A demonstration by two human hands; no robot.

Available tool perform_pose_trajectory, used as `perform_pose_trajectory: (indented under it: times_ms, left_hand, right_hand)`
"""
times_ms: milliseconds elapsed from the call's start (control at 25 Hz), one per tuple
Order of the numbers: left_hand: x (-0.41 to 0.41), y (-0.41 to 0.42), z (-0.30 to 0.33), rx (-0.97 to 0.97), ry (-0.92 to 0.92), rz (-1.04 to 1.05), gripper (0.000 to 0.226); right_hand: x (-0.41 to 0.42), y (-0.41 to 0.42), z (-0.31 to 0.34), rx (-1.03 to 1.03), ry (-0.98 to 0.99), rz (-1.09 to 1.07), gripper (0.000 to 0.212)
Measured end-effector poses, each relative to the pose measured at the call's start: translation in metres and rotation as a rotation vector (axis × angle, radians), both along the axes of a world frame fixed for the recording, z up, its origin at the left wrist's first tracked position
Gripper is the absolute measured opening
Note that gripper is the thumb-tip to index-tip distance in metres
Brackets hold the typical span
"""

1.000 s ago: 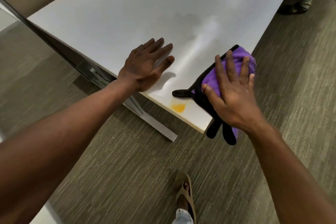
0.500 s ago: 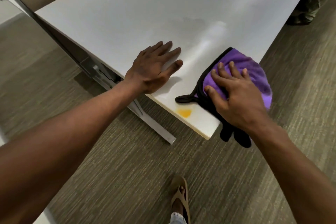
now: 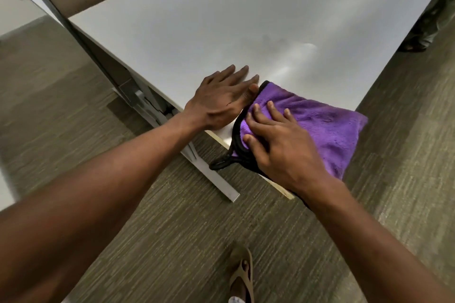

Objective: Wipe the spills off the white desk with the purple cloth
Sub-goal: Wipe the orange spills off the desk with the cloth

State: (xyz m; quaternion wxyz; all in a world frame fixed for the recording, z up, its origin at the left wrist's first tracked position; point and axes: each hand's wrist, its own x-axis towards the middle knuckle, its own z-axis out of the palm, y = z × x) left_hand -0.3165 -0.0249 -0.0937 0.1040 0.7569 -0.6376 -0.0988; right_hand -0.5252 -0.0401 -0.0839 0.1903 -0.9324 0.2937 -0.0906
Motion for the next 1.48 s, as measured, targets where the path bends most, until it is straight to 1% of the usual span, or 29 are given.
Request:
perform_pose_trajectory:
  times_ms: [40,120,200,240,280,320,400,440,480,560,640,680,720,800,880,960,1040,1120,1200,1280,1360,1480]
  left_hand:
    - [0.000,0.000,0.001,0.000,0.018,0.009,0.080]
    - [0.000,0.001,0.004,0.002,0.029,0.014,0.083]
    - [0.000,0.004,0.007,0.006,0.017,-0.002,0.084]
    - [0.000,0.005,0.007,0.002,0.011,-0.007,0.085]
    - [0.000,0.005,0.007,-0.006,0.005,-0.005,0.085]
    - [0.000,0.005,0.006,-0.014,0.005,-0.001,0.085]
    - [-0.001,0.004,0.006,-0.027,0.018,0.008,0.087]
    - [-0.001,0.004,0.006,-0.028,0.027,0.013,0.088]
    - [0.000,0.004,0.006,-0.028,0.032,0.019,0.089]
    - [0.001,0.004,0.006,-0.029,0.038,0.022,0.093]
    - [0.001,0.005,0.007,-0.026,0.036,0.005,0.094]
    - [0.000,0.006,0.006,-0.019,0.022,-0.006,0.092]
    - [-0.002,0.007,0.006,-0.010,-0.001,-0.011,0.090]
    - [-0.005,0.007,0.006,0.005,-0.049,-0.003,0.087]
    - [-0.006,0.005,0.007,0.012,-0.059,0.005,0.084]
    - [-0.003,0.004,0.007,0.005,-0.037,0.015,0.081]
    - [0.001,0.004,0.005,-0.017,0.019,0.026,0.077]
    - [0.004,0.004,0.004,-0.031,0.066,0.031,0.076]
    - [0.001,0.003,0.003,-0.015,0.016,0.010,0.080]
    - [-0.003,0.003,0.002,-0.002,-0.043,-0.018,0.082]
    - [-0.003,0.003,0.001,-0.015,-0.062,-0.017,0.081]
    - [-0.004,0.003,-0.004,-0.043,-0.052,0.007,0.077]
  right_hand:
    - [0.005,0.010,-0.001,-0.018,0.005,0.030,0.056]
    - [-0.012,0.022,-0.003,-0.032,0.032,0.174,0.059]
    - [-0.041,0.016,0.002,0.055,0.018,0.287,0.059]
    - [-0.048,0.009,0.004,0.119,0.013,0.293,0.057]
    - [-0.046,0.002,0.005,0.157,0.003,0.257,0.055]
    - [-0.037,-0.002,0.004,0.148,-0.011,0.192,0.053]
    - [-0.007,0.004,0.003,0.062,-0.005,0.055,0.047]
    - [0.007,0.013,0.003,0.029,-0.002,0.028,0.045]
    - [0.014,0.023,0.000,0.003,-0.005,0.045,0.044]
    - [-0.002,0.032,-0.005,-0.060,0.013,0.192,0.048]
    - [-0.039,0.025,-0.012,-0.123,0.004,0.349,0.053]
    - [-0.056,0.021,-0.015,-0.138,-0.008,0.388,0.055]
    - [-0.070,0.021,-0.019,-0.157,-0.011,0.380,0.056]
    - [-0.074,0.035,-0.026,-0.230,-0.004,0.238,0.061]
    - [-0.046,0.054,-0.027,-0.292,-0.017,0.056,0.066]
    - [-0.009,0.063,-0.023,-0.300,-0.033,-0.027,0.065]
    - [-0.003,0.061,-0.022,-0.310,-0.050,0.005,0.064]
    - [-0.032,0.052,-0.033,-0.397,-0.080,0.132,0.064]
    - [-0.073,0.043,-0.047,-0.503,-0.135,0.249,0.062]
    - [-0.095,0.035,-0.060,-0.590,-0.240,0.246,0.058]
    - [-0.083,0.036,-0.069,-0.638,-0.340,0.143,0.055]
    - [-0.036,0.067,-0.067,-0.633,-0.382,-0.133,0.042]
